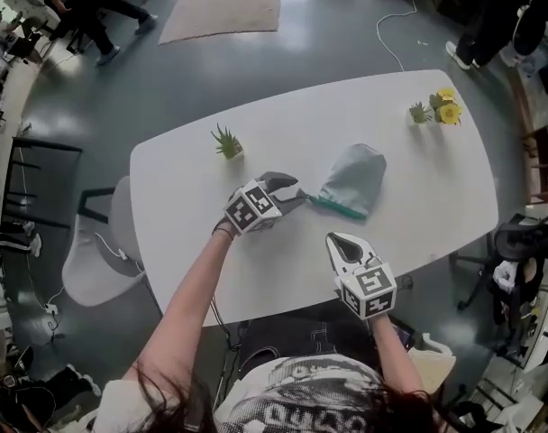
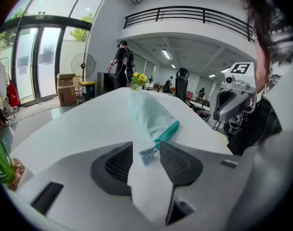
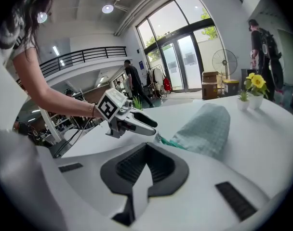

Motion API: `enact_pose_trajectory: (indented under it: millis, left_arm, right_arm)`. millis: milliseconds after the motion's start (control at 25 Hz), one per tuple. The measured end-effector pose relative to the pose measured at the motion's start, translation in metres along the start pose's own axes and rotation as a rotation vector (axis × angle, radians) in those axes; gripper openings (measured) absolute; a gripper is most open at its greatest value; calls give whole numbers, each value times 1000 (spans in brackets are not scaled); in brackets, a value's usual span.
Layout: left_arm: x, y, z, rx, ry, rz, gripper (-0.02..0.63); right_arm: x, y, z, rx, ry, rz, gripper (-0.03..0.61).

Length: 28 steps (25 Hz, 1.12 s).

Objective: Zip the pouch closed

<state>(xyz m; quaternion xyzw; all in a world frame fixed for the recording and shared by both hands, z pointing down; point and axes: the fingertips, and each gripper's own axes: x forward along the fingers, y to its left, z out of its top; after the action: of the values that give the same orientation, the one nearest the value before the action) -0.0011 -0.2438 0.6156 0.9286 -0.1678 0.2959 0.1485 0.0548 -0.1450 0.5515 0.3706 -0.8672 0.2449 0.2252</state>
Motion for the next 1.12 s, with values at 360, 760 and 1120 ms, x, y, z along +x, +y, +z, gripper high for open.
enact_pose_trajectory:
  millis: [360,760,1120]
  left_arm:
    - [22,8,-9,-35,91,-171,170]
    - [26,-4,-12,-18,159,-284,80]
    - [10,-35,1,-190,94,-381,18]
  right_arm:
    - [-5,-3,-17,32,27,6,2]
    - [-6,-10,-15,47,13,-15,2]
    - [0,-14,-8,48,10,-18,2]
